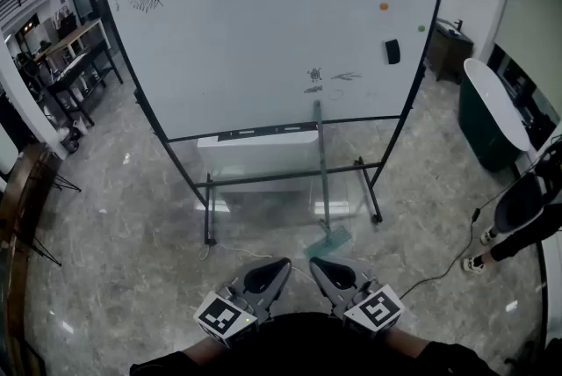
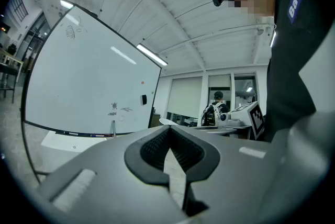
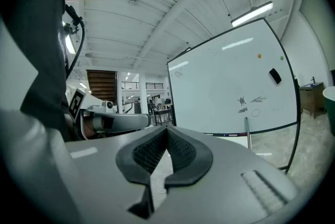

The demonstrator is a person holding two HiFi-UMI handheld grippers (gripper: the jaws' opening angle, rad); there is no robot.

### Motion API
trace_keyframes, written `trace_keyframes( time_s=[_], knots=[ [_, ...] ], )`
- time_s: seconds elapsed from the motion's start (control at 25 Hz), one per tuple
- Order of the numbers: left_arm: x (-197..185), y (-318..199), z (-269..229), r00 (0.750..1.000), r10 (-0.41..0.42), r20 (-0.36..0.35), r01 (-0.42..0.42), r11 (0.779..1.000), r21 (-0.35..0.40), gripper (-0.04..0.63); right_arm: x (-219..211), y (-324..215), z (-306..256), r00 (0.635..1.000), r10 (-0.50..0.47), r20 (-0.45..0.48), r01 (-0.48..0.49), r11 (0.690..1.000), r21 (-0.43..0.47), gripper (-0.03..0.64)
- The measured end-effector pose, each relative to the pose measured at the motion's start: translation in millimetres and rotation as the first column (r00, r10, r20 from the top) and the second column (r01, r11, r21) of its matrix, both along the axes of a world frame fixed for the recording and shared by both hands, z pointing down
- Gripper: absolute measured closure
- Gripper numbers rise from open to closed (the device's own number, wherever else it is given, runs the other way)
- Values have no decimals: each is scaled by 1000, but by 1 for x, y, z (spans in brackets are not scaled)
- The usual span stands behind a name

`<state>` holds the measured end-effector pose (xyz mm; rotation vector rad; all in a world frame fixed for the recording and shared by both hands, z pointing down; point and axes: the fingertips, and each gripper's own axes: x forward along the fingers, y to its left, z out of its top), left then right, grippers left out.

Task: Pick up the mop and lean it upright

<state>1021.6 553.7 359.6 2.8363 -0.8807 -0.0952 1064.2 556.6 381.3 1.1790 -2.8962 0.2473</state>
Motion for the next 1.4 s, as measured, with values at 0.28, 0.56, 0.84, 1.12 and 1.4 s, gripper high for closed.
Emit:
trace_keyframes(
  time_s=[0.28,0.56,0.84,1.12,1.4],
  knots=[
    [-4,-2,1,1000,-9,-3,9,1000,-2,575,-2,-1,1,1000,0,-1,0,1000,-2,614],
    [-6,0,1,1000,-15,-3,15,1000,-5,575,-4,0,0,1000,-5,24,6,1000,-7,612],
    [-5,3,3,1000,-16,2,16,1000,-6,575,-3,3,3,1000,-5,22,5,1000,-2,612],
    [7,5,4,1000,-3,14,4,1000,-8,576,7,6,2,999,7,37,-7,1000,-6,612],
    [22,5,7,1000,-1,27,2,1000,-11,575,23,5,4,998,9,56,-8,1000,-8,612]
  ],
)
